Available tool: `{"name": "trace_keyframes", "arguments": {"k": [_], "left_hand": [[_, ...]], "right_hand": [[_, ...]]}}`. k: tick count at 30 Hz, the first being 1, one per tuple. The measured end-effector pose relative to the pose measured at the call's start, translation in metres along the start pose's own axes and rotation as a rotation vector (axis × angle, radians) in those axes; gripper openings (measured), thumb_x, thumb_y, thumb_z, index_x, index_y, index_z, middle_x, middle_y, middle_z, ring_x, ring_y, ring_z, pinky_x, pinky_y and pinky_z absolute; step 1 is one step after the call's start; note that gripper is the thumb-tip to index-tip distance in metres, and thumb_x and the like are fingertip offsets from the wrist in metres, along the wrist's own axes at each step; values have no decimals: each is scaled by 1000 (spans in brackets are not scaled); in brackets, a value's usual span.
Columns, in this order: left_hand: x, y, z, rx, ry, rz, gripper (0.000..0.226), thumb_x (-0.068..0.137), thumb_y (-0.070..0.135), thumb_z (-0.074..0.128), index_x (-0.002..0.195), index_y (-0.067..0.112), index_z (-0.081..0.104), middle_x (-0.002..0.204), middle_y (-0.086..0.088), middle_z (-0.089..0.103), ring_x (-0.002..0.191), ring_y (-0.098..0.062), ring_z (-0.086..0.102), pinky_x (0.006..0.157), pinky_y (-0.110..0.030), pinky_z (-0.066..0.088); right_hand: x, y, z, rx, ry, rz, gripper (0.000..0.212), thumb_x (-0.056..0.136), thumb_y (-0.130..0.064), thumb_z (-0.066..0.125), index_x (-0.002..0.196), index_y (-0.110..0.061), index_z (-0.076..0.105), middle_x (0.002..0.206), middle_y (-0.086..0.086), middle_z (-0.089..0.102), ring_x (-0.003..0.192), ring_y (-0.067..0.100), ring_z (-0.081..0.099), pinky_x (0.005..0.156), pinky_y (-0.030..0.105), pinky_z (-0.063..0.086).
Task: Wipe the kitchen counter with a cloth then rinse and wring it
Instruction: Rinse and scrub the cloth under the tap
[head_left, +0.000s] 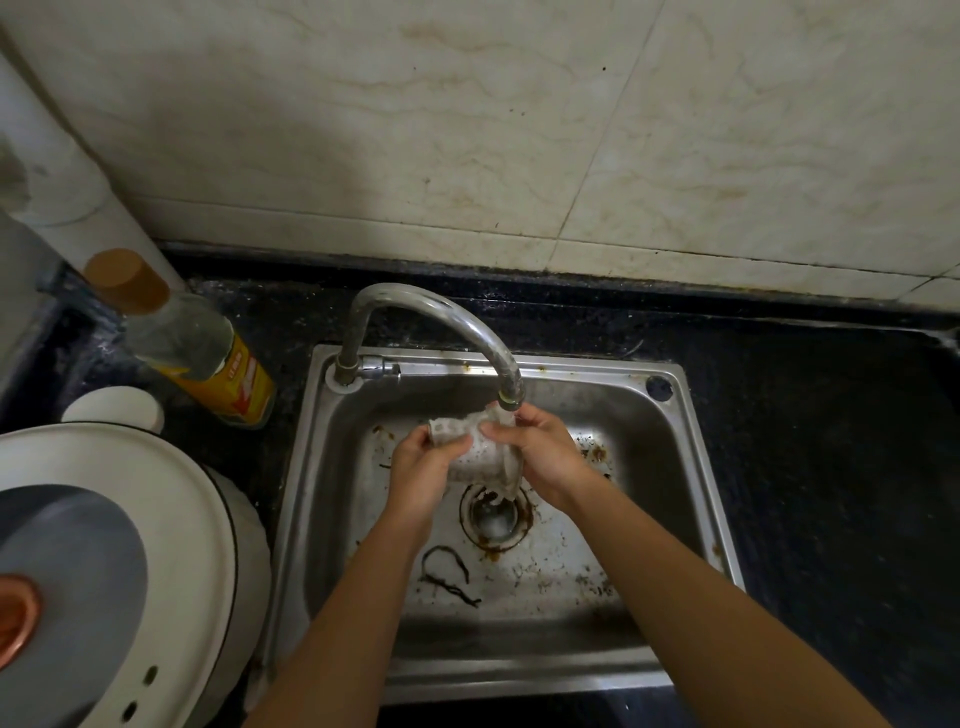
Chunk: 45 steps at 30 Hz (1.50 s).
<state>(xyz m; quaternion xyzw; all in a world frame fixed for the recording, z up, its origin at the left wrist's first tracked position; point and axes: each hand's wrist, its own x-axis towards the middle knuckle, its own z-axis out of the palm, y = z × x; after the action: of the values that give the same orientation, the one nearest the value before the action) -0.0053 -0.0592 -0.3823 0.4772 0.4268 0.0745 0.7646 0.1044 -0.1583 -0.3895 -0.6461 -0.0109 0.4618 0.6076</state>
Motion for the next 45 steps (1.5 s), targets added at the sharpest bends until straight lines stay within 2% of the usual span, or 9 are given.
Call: {"name": "trace_keyframes", "arguments": {"k": [12, 16, 24, 28, 32, 35, 37, 41, 45], "left_hand": [[0, 5, 6, 10, -29, 87, 21, 85, 10, 65, 106, 11, 68, 98, -3, 72, 86, -10, 69, 60, -13, 50], [2, 2, 8, 10, -18, 86, 21, 85, 15, 66, 105, 13, 68, 99, -4, 72, 92, -16, 68, 70, -22, 51], [4, -3, 16, 24, 56, 63, 17, 89, 33, 63, 94, 19, 70, 92, -2, 73, 84, -11, 70, 67, -23, 55], [7, -2, 16, 81, 100, 1, 36, 93, 49, 49, 84, 19, 67, 89, -2, 71, 85, -13, 68, 72, -28, 54], [12, -6, 14, 169, 111, -46, 52, 92, 60, 37, 93, 18, 68, 98, -6, 70, 96, -21, 65, 89, -41, 51], [11, -5, 14, 80, 47, -24, 36, 96, 48, 43, 109, 25, 67, 109, -4, 69, 102, -19, 64, 84, -35, 53], [9, -3, 14, 40, 14, 49, 20, 92, 31, 57, 110, 32, 64, 115, -2, 65, 104, -18, 62, 80, -32, 52], [8, -4, 15, 76, -6, 159, 28, 87, 10, 64, 112, 23, 61, 99, 1, 68, 93, -14, 64, 74, -25, 53], [11, -2, 17, 73, -6, 175, 25, 89, 10, 62, 113, 19, 62, 100, -1, 69, 87, -6, 66, 64, -15, 51]], "right_hand": [[0, -4, -2, -19, 54, -28, 21, 92, -14, 62, 108, -3, 64, 109, 19, 69, 101, 33, 67, 90, 49, 54], [3, -1, 0, -119, 88, -22, 25, 98, -24, 51, 106, -5, 64, 110, 24, 66, 105, 39, 64, 91, 57, 50], [2, -5, -2, -41, 131, 31, 39, 100, -37, 44, 106, -7, 69, 102, 12, 73, 96, 24, 70, 91, 44, 54], [-2, -5, -15, 14, -2, 32, 28, 89, -21, 66, 111, -5, 66, 113, 15, 69, 106, 28, 66, 98, 47, 50], [-2, -2, -22, -65, -63, 28, 37, 73, -5, 77, 109, -9, 68, 115, 8, 69, 109, 25, 65, 98, 45, 49], [-4, -4, -24, -48, -36, 18, 31, 77, -1, 72, 107, -8, 68, 113, 13, 68, 106, 29, 65, 85, 41, 55], [-4, -5, -24, -37, -18, 1, 27, 77, 1, 71, 100, -11, 71, 112, 14, 68, 107, 31, 64, 86, 42, 55], [-3, -6, -22, -44, -10, -42, 23, 75, 2, 72, 91, -15, 73, 108, 12, 70, 108, 32, 63, 93, 45, 52], [-5, -9, -21, -54, 14, -79, 19, 77, -2, 72, 82, -20, 75, 103, 6, 71, 107, 30, 63, 92, 43, 52]]}}
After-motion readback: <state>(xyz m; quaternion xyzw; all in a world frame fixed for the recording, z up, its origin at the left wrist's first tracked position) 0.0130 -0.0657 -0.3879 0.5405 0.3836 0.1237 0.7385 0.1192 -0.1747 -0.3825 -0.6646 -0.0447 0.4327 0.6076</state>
